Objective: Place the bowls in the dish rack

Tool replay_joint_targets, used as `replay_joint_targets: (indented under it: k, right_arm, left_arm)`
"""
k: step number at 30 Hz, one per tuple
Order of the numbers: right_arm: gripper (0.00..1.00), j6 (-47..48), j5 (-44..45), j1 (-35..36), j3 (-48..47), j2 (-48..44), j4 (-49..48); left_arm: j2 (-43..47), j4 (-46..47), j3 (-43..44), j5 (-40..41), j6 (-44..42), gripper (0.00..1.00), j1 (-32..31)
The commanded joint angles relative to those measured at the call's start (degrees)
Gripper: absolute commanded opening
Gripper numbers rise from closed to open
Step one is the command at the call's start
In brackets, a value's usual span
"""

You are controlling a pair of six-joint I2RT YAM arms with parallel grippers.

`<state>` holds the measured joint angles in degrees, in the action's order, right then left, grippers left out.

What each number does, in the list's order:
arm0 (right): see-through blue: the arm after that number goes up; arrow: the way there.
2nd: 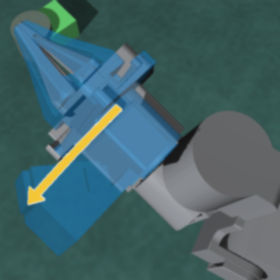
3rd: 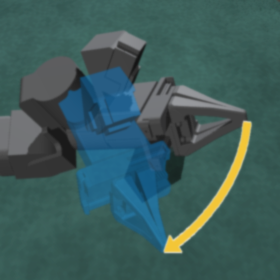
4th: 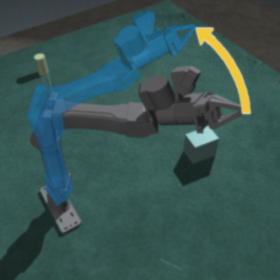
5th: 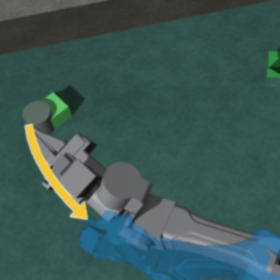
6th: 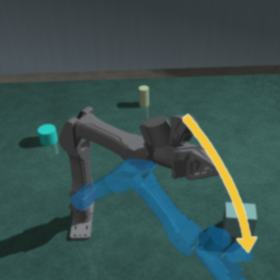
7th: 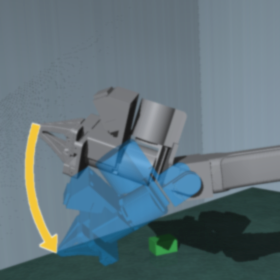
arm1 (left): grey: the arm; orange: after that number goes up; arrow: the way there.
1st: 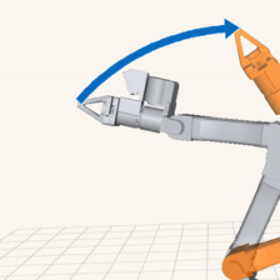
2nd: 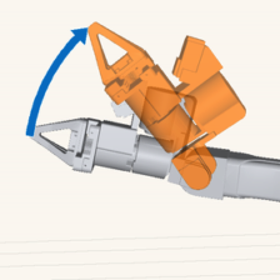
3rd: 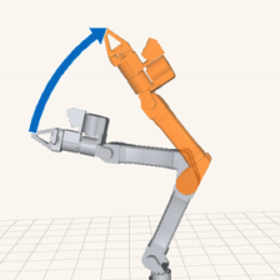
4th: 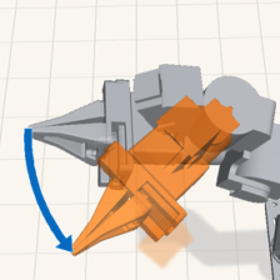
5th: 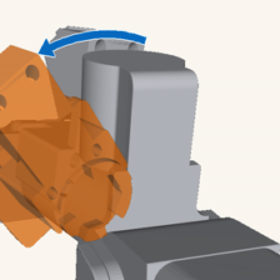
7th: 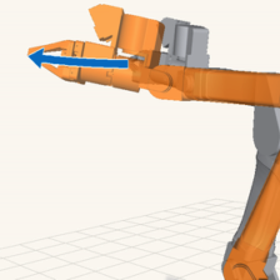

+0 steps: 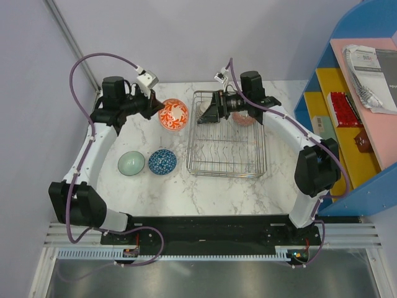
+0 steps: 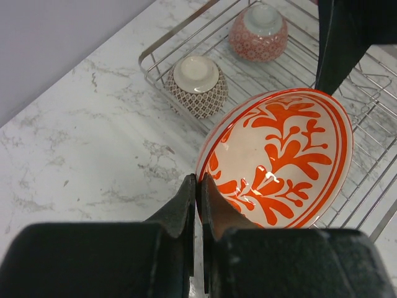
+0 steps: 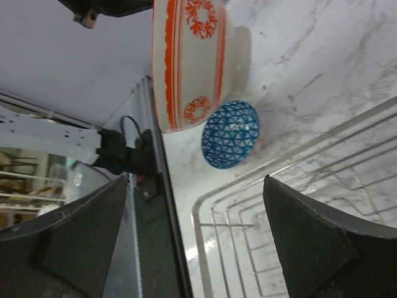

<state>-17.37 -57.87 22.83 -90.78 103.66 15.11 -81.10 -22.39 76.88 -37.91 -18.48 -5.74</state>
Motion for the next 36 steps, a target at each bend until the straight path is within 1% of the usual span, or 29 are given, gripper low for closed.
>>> replay_joint_targets:
  k: [1,6,9,10,13,14,16,17,18,22,24,27,28,31,36]
  right_arm:
    - [0.98,-17.7,-10.2,0.2,5.2,-0.1,-22.5]
    - [0.98,-19.9,-10.4,0.2,6.8,0.8,-25.4]
    - [0.98,-25.0,-10.9,0.1,9.4,0.7,-33.1]
    - [0.98,-26.2,-10.9,0.1,9.7,0.7,-34.0]
    - [0.98,-25.7,-9.8,0.1,9.8,1.1,-33.7]
    - [0.98,-24.2,-9.4,0.0,9.6,1.3,-32.9]
    - [0.98,-21.6,-8.1,-0.1,7.9,1.8,-28.0]
    - [0.98,-17.9,-7.4,-0.2,7.3,2.0,-25.8]
    - [0.98,-16.8,-6.0,-0.3,6.8,2.2,-22.9]
    - [0.98,-14.2,-3.7,-1.3,5.4,3.0,-19.7]
    - [0.98,-10.4,-3.6,-1.5,3.7,3.6,-15.3]
    - [0.98,-6.4,-1.1,-1.7,2.2,3.3,-8.6]
    - [0.98,-4.1,-0.5,-1.7,1.7,3.2,-7.5]
    - [0.98,-2.2,0.2,-1.7,1.5,3.3,-5.2]
    - [0.98,-1.8,0.7,-1.7,0.8,3.7,-4.9]
  left_arm:
    - [-4.3,6.0,7.0,-7.4,2.8,0.02,-2.4]
    - [-7.9,5.7,8.9,-9.5,2.8,0.02,-5.1]
    - [-8.7,5.5,8.6,-9.2,2.6,0.02,-6.5]
    - [-9.2,5.5,8.5,-9.2,2.4,0.02,-7.1]
    - [-9.5,5.3,8.4,-9.2,2.1,0.02,-8.1]
    - [-9.6,5.3,8.4,-9.3,2.0,0.02,-8.3]
    - [-9.4,5.2,8.6,-9.4,2.0,0.02,-8.8]
    - [-9.4,5.2,8.7,-9.5,2.0,0.02,-8.9]
    - [-9.3,5.3,8.9,-9.5,2.3,0.02,-9.0]
    - [-8.8,5.1,8.6,-9.8,2.3,0.02,-9.6]
    - [-8.6,5.1,8.3,-9.4,2.1,0.02,-9.7]
    - [-8.5,5.1,7.8,-8.7,1.7,0.02,-9.8]
    - [-8.5,5.1,7.7,-8.6,1.4,0.02,-9.8]
    - [-8.4,4.8,7.2,-8.4,1.0,0.02,-9.8]
    - [-8.4,4.6,7.1,-9.1,1.3,0.02,-9.9]
